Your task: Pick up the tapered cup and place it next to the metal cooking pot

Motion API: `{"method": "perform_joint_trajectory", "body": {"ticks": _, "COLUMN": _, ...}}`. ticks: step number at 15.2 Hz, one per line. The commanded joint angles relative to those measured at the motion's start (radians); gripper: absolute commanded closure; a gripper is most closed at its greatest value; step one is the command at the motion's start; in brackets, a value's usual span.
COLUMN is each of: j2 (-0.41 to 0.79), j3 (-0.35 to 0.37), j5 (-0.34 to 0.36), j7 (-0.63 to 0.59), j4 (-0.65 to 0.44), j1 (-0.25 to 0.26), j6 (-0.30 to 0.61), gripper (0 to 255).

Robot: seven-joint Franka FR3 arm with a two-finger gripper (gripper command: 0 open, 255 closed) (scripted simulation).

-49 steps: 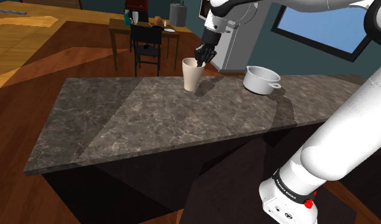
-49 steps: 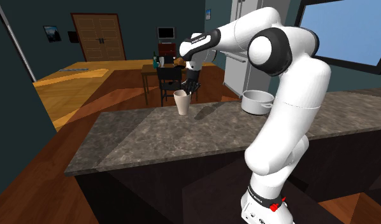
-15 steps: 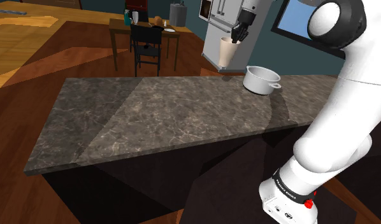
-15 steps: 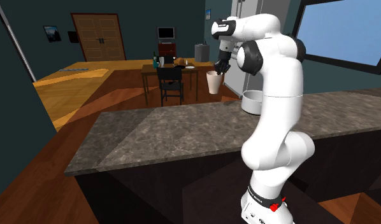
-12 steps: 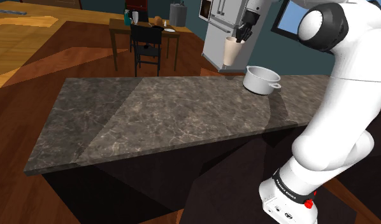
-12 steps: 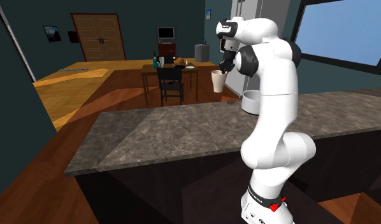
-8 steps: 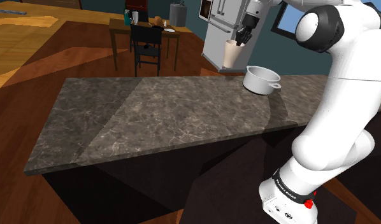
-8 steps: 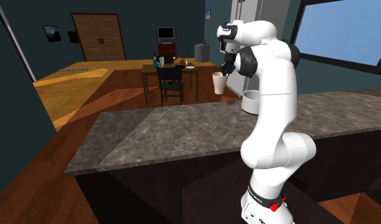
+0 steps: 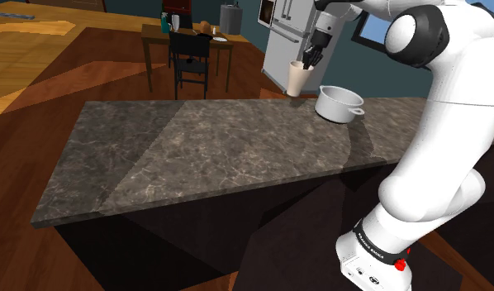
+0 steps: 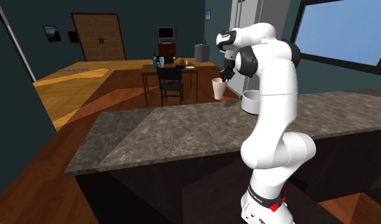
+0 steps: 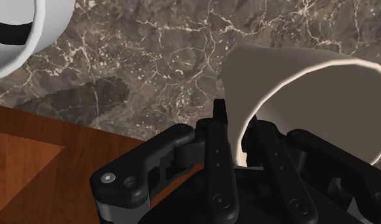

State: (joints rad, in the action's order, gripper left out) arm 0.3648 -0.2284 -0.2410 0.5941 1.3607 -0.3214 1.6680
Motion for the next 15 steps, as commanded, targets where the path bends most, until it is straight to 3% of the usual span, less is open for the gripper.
{"method": "perform_joint_trajectory", "body": {"ticks": 1, "j2": -0.003, "j3": 0.000, "j5": 0.000, "j7": 0.005, "j4": 0.034, "j1": 0.003, "j6": 0.031, "gripper": 255}}
{"method": "perform_joint_trajectory", "body": {"ticks": 15, "j2": 0.013, "j3": 0.005, "j5": -0.012, "j7": 0.036, "j4": 0.198, "j1": 0.011, "j6": 0.208, "gripper": 255}}
